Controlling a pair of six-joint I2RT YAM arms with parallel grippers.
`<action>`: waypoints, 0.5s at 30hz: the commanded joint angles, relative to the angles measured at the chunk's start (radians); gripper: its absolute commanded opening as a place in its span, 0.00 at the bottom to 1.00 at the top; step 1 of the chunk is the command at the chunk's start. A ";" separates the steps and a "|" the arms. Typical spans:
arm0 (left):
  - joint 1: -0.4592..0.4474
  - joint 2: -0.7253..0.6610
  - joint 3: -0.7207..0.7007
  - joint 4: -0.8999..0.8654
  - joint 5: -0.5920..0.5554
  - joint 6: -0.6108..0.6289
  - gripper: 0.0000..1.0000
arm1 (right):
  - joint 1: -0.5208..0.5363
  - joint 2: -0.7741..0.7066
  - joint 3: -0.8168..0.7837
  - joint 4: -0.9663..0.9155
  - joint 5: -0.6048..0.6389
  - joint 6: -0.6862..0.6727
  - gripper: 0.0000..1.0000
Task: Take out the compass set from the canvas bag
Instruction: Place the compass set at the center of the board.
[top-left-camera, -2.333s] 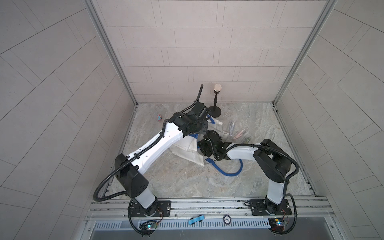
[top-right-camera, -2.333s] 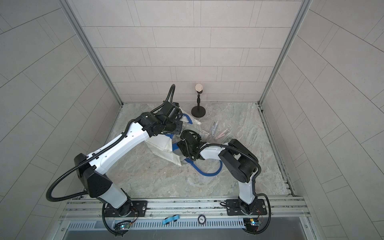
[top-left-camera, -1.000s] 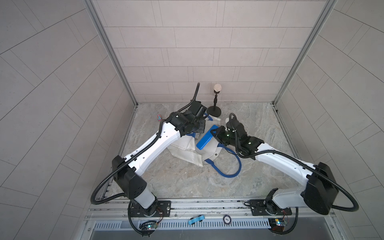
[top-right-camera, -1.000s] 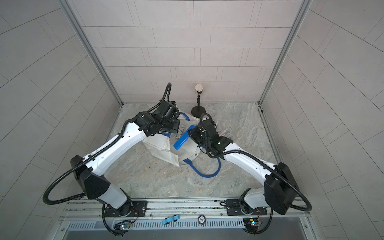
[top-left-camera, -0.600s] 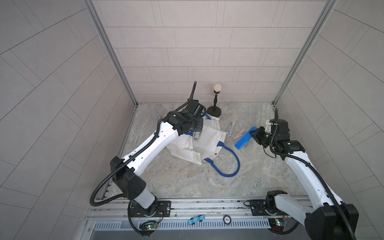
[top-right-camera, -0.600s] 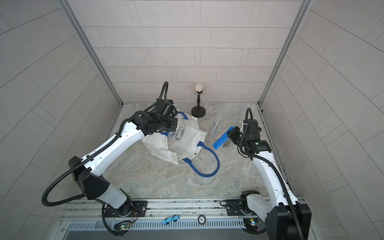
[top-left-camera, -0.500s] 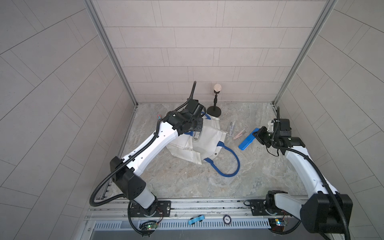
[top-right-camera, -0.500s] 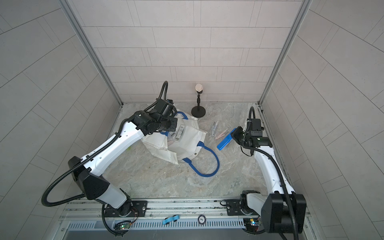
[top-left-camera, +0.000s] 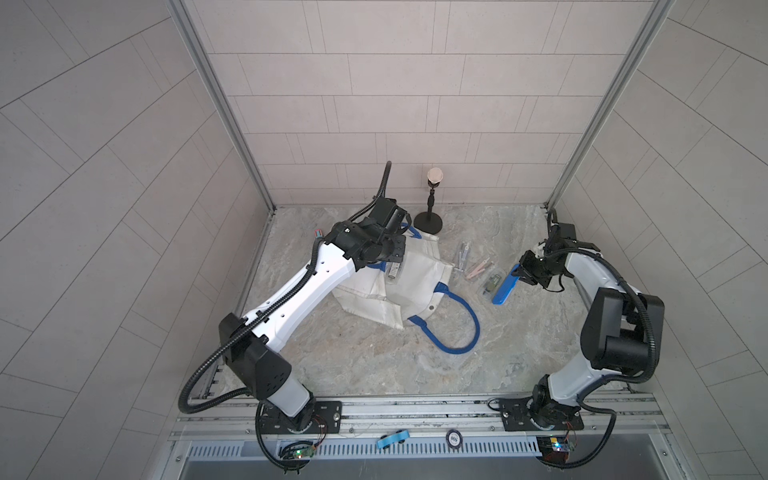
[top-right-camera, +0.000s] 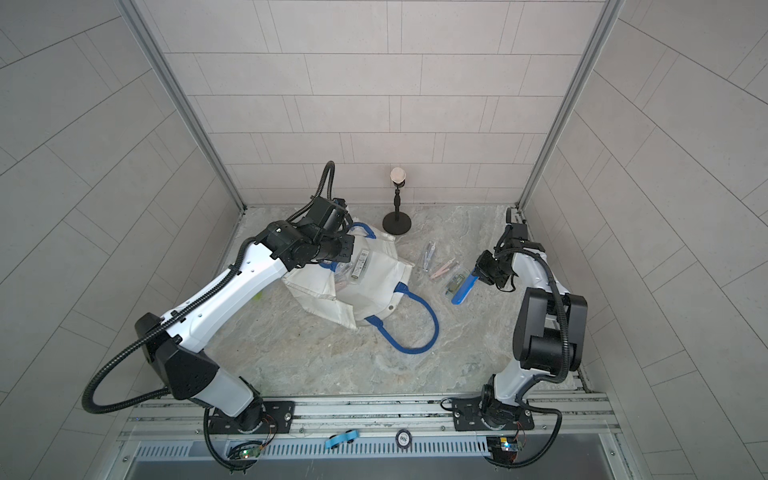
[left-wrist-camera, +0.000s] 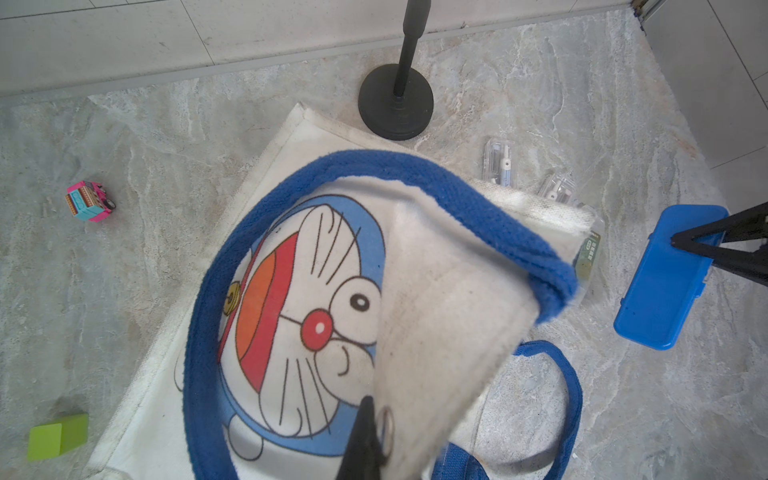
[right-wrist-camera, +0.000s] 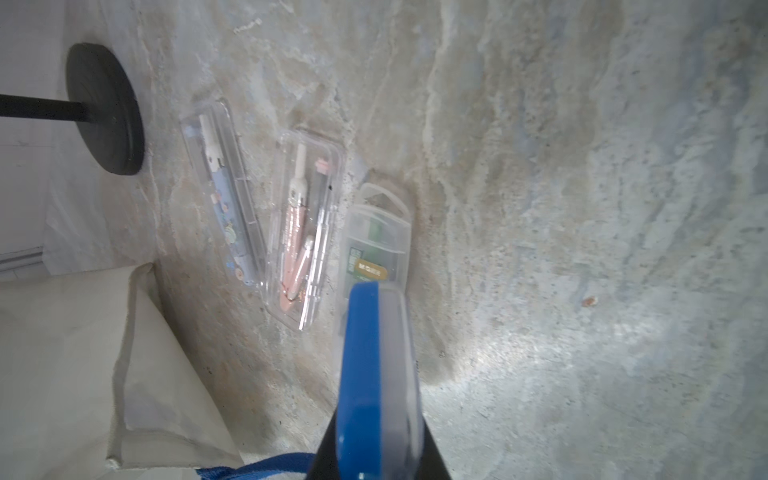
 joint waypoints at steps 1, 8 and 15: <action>0.006 -0.039 -0.010 0.018 -0.005 -0.003 0.00 | 0.000 0.024 -0.015 -0.060 0.040 -0.073 0.05; 0.010 -0.044 -0.017 0.014 0.006 -0.001 0.00 | -0.029 0.106 -0.026 -0.022 0.074 -0.083 0.07; 0.012 -0.052 -0.017 0.011 0.018 0.001 0.00 | -0.081 -0.010 -0.061 -0.076 0.144 -0.052 0.50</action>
